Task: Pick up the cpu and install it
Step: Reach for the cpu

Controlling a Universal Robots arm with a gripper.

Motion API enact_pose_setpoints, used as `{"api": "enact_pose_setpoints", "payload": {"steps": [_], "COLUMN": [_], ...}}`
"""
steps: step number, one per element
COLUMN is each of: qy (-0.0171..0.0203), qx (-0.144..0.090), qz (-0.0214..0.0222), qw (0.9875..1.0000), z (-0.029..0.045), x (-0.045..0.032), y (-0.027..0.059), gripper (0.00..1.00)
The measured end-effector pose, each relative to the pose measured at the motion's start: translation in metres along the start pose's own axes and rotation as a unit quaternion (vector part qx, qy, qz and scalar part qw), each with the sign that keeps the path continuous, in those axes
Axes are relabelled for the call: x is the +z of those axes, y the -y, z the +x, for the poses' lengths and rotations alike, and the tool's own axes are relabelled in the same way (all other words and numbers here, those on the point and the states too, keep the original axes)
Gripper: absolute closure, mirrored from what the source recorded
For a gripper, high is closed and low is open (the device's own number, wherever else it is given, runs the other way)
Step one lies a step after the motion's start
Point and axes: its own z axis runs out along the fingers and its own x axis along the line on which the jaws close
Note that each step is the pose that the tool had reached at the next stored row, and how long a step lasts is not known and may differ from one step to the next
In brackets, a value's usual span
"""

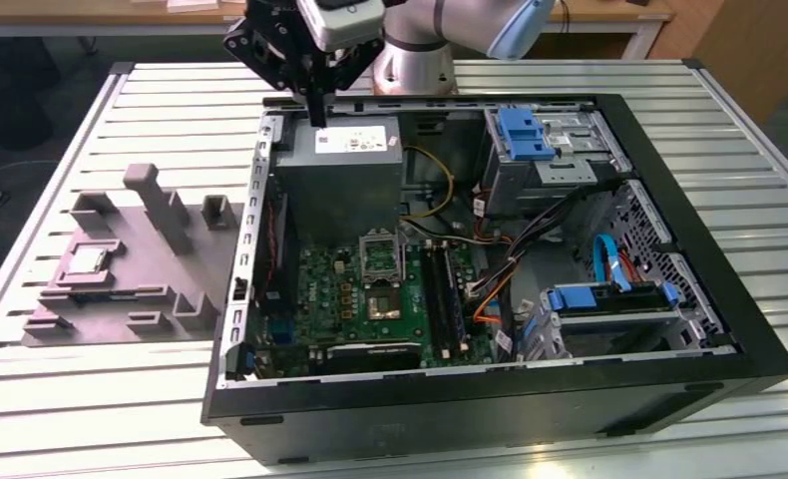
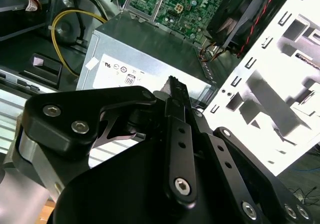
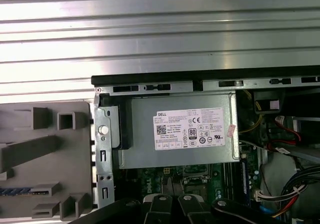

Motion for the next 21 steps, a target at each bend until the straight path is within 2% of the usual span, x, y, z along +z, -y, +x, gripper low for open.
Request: {"api": "enact_pose_setpoints", "payload": {"steps": [21], "qy": [0.0001], "qx": [0.0], "qz": [-0.0001], "qw": [1.0], "z": [0.0049], "x": [0.0025], "y": [0.0005], "gripper": [0.89]}}
